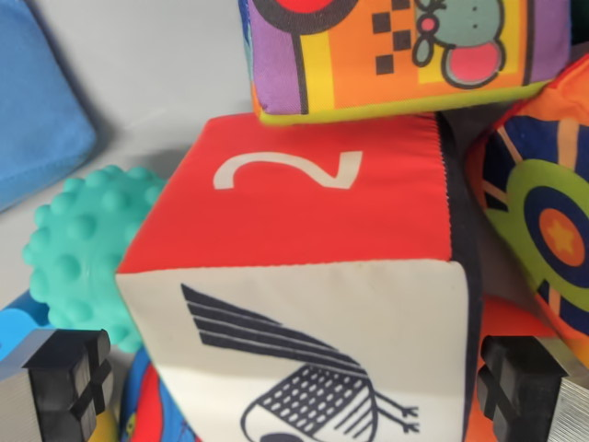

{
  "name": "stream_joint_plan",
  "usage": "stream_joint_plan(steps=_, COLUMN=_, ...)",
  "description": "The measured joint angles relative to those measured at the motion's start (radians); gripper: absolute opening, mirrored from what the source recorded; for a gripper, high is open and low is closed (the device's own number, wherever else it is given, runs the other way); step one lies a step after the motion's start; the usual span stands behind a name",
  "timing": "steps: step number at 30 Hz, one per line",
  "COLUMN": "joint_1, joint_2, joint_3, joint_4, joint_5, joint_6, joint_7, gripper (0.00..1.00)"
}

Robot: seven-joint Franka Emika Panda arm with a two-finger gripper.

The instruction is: Pick an object from the bin

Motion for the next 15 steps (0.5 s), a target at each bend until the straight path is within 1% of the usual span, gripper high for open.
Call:
stream_joint_plan(steps=7, joint_1=0.002, joint_2=0.038, joint_3=-0.003, joint_4=0.000, joint_5=-0.001, joint_6=0.037, joint_7=0.001, gripper=1.00)
stream_joint_plan(steps=15, joint_1=0.005, joint_2=0.057, joint_3=-0.006, joint_4=0.001, joint_5=-0.001, joint_6=0.056, joint_7=0.001, gripper=1.00)
